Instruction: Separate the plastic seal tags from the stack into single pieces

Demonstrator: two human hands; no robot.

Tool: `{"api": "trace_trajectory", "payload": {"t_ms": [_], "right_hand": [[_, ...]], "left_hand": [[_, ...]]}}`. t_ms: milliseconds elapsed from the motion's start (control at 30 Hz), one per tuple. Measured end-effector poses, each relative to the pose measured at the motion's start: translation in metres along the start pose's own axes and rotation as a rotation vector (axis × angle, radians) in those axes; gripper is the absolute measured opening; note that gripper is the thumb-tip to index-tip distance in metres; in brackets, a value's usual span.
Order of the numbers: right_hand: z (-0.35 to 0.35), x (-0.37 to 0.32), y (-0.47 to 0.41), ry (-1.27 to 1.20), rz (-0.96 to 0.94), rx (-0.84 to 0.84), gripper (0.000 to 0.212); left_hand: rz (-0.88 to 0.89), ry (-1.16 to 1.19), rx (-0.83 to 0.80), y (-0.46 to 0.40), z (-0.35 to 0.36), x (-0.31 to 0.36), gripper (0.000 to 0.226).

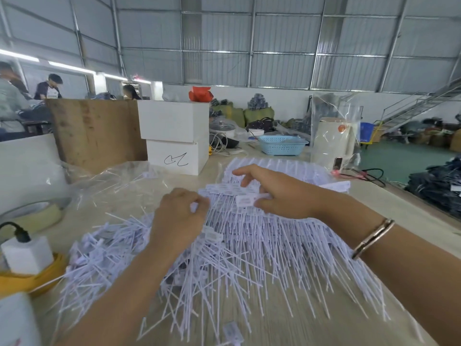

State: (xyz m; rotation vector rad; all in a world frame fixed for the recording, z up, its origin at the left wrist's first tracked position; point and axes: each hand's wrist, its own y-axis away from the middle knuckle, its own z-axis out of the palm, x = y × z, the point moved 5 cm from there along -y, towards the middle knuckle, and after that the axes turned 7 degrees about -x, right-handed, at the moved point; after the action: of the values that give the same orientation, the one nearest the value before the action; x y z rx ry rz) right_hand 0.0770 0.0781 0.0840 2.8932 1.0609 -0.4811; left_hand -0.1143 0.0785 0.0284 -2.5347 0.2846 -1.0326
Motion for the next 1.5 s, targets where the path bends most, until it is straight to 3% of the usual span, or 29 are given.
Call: {"api": "trace_trajectory", "payload": {"t_ms": [133,267,367,433,567,700,800,833,900,1000,1100,1167,1267,1367,1500], "right_hand": [[0.001,-0.007,-0.006,-0.049,-0.082,0.023,0.065],[0.001,-0.007,-0.004,-0.048,-0.045,0.015,0.051],[-0.005,0.003,0.001,0.182,0.099,-0.109,0.019],[-0.004,0.006,0.002,0.274,0.149,-0.16,0.025],[-0.002,-0.002,0.001,0.221,0.095,-0.115,0.024],[-0.008,-0.01,0.003,0.366,0.0,0.103,0.023],[-0.016,-0.019,0.008,0.427,-0.098,0.284,0.019],[-0.02,-0.02,0.01,0.428,-0.112,0.316,0.02],[-0.025,-0.022,0.013,0.448,-0.092,0.31,0.023],[-0.024,-0.02,0.01,0.584,-0.02,0.213,0.032],[-0.017,-0.022,0.002,0.597,0.045,0.123,0.032],[-0.01,-0.022,-0.004,0.479,0.112,0.03,0.038],[0.002,-0.034,-0.015,0.275,0.114,-0.095,0.06],[0.002,-0.046,-0.024,0.19,0.061,-0.122,0.075],[-0.002,-0.049,-0.025,0.156,0.058,-0.083,0.059]], "left_hand": [[0.095,0.455,-0.175,0.009,0.022,0.039,0.011],[0.09,0.482,-0.121,0.005,0.029,0.048,0.014],[0.113,0.478,-0.125,0.004,0.03,0.046,0.016],[0.104,0.485,-0.142,0.005,0.033,0.046,0.015],[0.036,0.523,-0.16,0.005,0.038,0.049,0.01],[-0.116,0.874,-0.223,0.003,0.042,0.044,0.018],[-0.422,1.355,-0.172,0.002,0.046,0.028,0.017],[-0.481,1.415,-0.122,0.001,0.044,0.019,0.016],[-0.44,1.217,-0.018,-0.002,0.035,0.0,0.02],[-0.272,0.598,0.09,-0.004,0.016,-0.012,0.021],[-0.14,0.225,0.049,-0.007,0.011,-0.011,0.017],[-0.055,0.021,0.079,-0.006,0.01,-0.012,0.016],[0.118,0.158,0.162,0.003,0.005,-0.004,0.018],[0.196,0.455,-0.017,0.008,0.012,0.01,0.01],[0.226,0.561,0.072,0.012,0.009,0.015,0.008]]}}
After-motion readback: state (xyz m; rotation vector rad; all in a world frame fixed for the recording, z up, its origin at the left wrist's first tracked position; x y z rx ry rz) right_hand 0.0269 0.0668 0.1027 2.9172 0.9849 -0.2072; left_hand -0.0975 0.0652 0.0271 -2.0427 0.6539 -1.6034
